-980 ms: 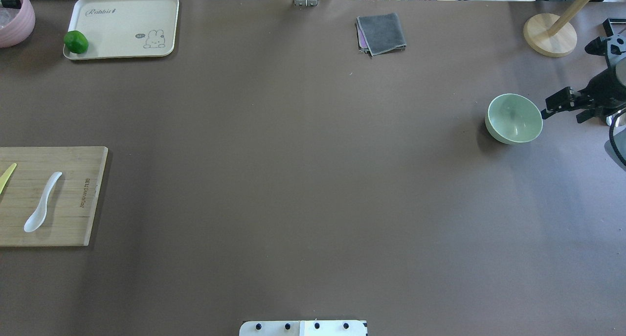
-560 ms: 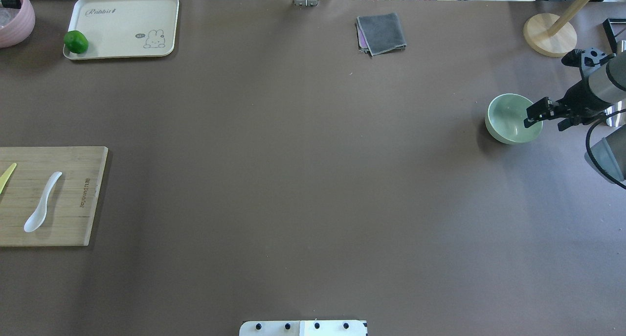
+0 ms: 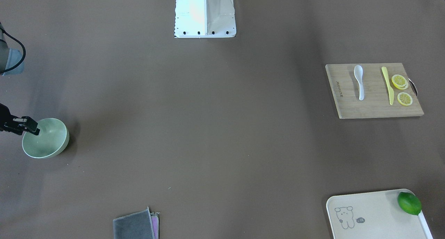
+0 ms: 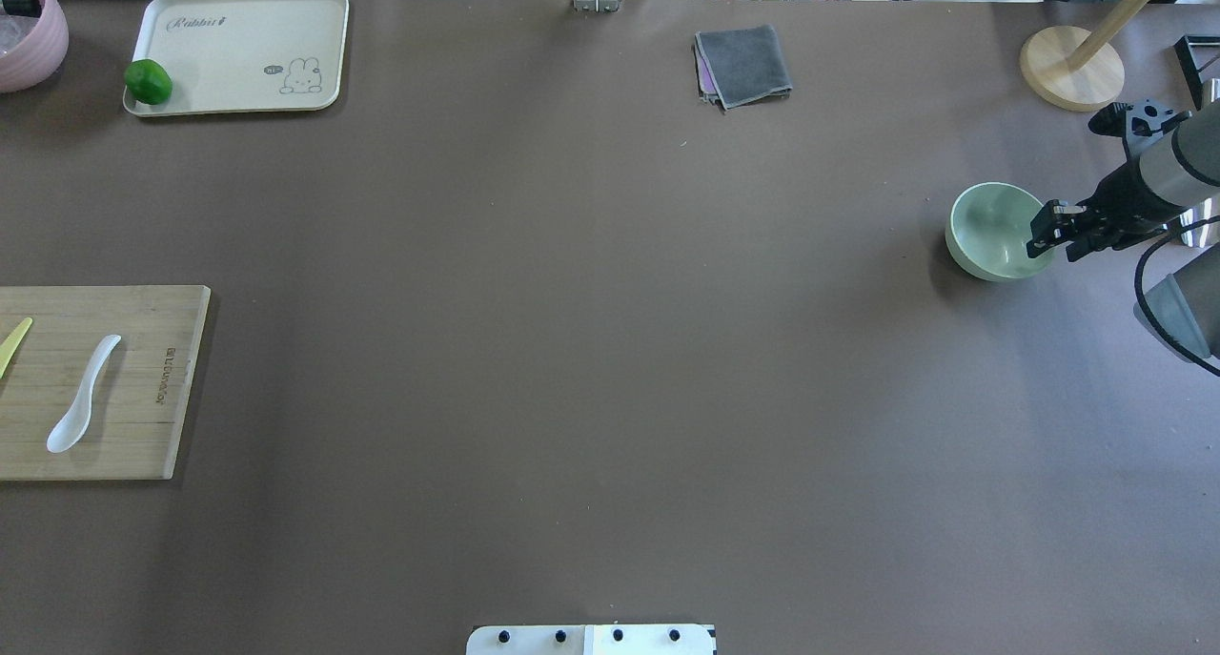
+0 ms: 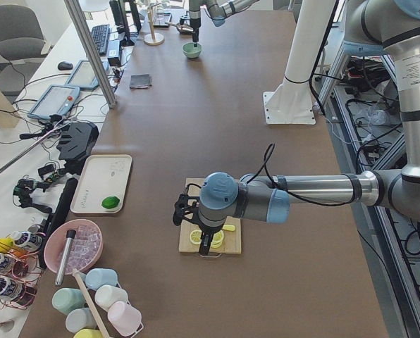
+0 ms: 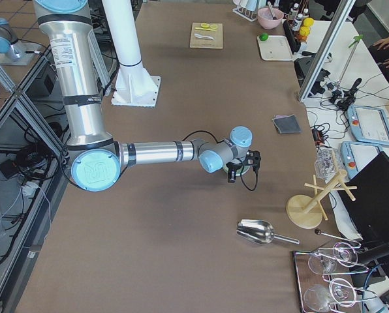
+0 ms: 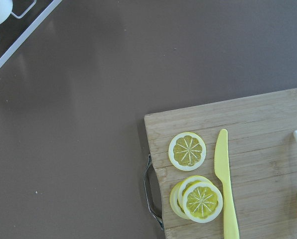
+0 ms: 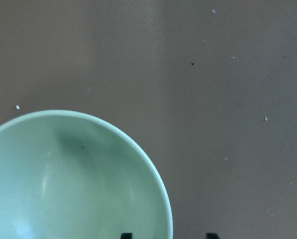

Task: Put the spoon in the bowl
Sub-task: 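Reach the right gripper down to the rim of the pale green bowl, then grip the bowl rim with the right gripper and drag it toward the table center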

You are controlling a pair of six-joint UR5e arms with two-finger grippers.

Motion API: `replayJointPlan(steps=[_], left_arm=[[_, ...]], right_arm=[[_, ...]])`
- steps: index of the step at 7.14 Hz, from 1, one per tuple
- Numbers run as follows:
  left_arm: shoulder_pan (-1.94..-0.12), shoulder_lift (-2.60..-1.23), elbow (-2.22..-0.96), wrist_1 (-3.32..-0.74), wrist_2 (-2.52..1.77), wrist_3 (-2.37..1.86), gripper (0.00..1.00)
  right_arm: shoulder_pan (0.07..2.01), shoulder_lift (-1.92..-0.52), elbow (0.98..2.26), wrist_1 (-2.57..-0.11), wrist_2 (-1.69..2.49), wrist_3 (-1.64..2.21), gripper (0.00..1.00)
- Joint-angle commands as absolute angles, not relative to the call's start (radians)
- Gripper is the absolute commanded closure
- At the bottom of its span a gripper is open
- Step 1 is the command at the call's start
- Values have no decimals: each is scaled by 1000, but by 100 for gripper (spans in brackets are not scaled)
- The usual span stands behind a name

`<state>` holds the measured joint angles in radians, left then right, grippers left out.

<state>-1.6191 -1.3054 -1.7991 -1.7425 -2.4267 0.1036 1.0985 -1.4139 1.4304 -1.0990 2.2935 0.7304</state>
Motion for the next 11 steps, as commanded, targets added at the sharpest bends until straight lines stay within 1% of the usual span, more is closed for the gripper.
replayJointPlan(steps=[1,2,3,5,6,8,9,11], left_arm=[[-1617,-1313,-1799,-1755,-2427,4,3],[-1606,-1313,-1799,-1822,-2427,-100,3],[-1548,-1313,-1801,-1868,-2427,-238,3],[-1450,-1304,-1801,-1960,-2418,-377,5],[-1400,-1304,-1801,-1973,-2416,-415,7],[-1307,-1304,-1799,-2035,-2411,-501,9],[-1234,-1304,-1798,-2075,-2349,-555,11],[-1136,-1304,-1792,-2146,-2326,-660,11]], right_arm=[[1098,-1411,1437,-1098,2296,744,100],[1098,-1392,1463,-1100,2304,796,100],[1085,-1373,1510,-1101,2324,895,100],[1010,-1348,1645,-1115,2344,1122,100],[947,-1345,1711,-1115,2320,1229,100],[762,-1332,1825,-1118,2176,1438,100],[676,-1301,1848,-1147,2093,1500,100],[570,-1215,1896,-1291,1999,1549,100]])
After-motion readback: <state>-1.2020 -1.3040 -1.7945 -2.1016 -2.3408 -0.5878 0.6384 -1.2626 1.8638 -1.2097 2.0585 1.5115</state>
